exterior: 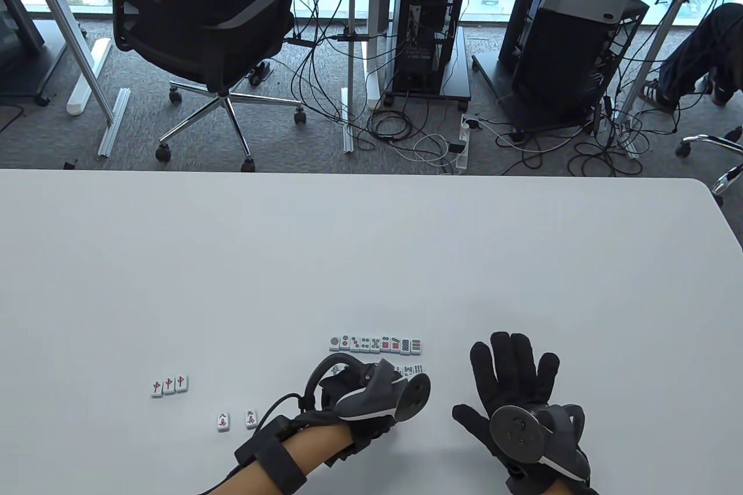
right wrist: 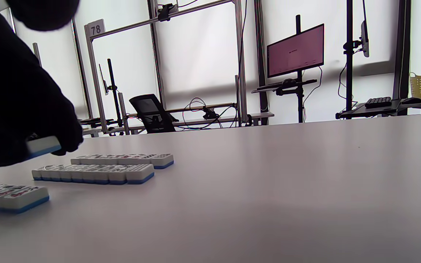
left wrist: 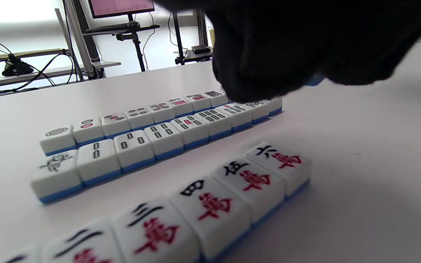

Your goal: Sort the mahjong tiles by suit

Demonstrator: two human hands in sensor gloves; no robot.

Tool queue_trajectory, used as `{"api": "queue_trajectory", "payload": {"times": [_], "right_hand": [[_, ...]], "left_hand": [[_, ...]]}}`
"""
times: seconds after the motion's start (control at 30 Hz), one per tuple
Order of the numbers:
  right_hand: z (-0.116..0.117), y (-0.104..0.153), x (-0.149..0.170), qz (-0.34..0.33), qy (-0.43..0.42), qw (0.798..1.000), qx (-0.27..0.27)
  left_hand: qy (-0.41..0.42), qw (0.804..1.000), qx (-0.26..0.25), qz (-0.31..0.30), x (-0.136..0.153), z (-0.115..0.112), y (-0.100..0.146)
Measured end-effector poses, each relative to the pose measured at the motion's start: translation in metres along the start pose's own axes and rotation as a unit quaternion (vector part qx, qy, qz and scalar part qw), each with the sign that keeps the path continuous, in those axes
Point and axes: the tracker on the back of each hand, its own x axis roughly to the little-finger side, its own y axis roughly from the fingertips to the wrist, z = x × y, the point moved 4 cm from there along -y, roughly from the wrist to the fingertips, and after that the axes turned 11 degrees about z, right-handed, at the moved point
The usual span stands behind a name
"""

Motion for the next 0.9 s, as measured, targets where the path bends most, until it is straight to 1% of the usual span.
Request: {"api": "queue_trajectory", "payload": {"times": [0.07,0.23,0.43,0.5,0.57,0.6,0.67,0.77,0.83,0.9], "right_hand": [[0.0,0.0,0.001,0.001,-0.002,1.0,0.001],[-0.001,0.0,0.002,0.003,-0.002,1.0,0.0],[0.0,0.0,0.002,0.001,0.001,1.0,-0.002],[0.0,0.0,0.002,0.001,0.002,1.0,-0.003],[0.001,0.0,0.002,0.001,0.006,1.0,-0.006],[0.002,0.0,0.002,0.001,0.007,1.0,-0.006],[0.002,0.0,0.001,0.001,0.008,1.0,-0.008],[0.002,0.0,0.001,0.001,0.009,1.0,-0.008],[0.002,-0.001,0.002,0.002,0.009,1.0,-0.008],[0.002,-0.001,0.001,0.001,0.01,1.0,-0.009]], "left_hand": [[-0.016,1.0,0.002,-0.002,-0.008,-0.006,-0.003],[-0.047,0.999,0.02,-0.001,-0.015,-0.018,-0.007],[-0.084,0.996,0.031,0.001,-0.014,-0.028,-0.007],[-0.085,0.996,0.03,-0.001,-0.014,-0.028,-0.007],[-0.093,0.994,0.052,-0.004,-0.014,-0.029,-0.006],[-0.092,0.994,0.055,-0.006,-0.013,-0.029,-0.005],[-0.092,0.995,0.043,-0.005,-0.007,-0.024,0.0],[-0.087,0.996,0.016,0.007,0.014,-0.012,0.009],[-0.074,0.997,0.018,0.019,0.035,-0.005,0.015],[-0.047,0.998,0.036,0.035,0.06,-0.001,0.024]]}}
